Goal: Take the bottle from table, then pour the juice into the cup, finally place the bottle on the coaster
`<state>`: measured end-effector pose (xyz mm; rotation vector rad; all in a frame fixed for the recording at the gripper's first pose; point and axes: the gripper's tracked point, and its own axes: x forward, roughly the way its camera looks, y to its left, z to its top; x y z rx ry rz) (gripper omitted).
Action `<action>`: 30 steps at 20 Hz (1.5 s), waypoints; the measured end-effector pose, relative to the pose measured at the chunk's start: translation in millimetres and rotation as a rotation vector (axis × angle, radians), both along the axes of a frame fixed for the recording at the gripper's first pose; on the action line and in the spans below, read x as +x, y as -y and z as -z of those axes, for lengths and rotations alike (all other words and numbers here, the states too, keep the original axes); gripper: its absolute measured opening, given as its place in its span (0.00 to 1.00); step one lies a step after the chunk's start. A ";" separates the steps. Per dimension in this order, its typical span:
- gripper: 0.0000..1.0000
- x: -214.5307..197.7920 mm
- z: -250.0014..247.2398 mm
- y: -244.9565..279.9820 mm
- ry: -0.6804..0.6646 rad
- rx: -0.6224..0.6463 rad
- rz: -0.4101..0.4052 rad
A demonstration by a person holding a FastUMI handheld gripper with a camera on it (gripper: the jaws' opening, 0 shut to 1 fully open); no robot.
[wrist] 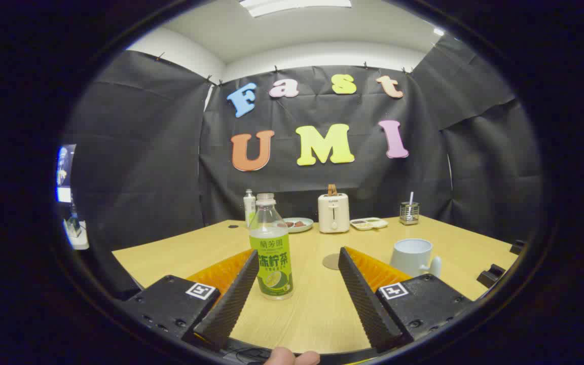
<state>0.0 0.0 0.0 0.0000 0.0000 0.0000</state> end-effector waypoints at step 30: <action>1.00 66.7 35.2 -51.6 -0.119 -0.042 -0.069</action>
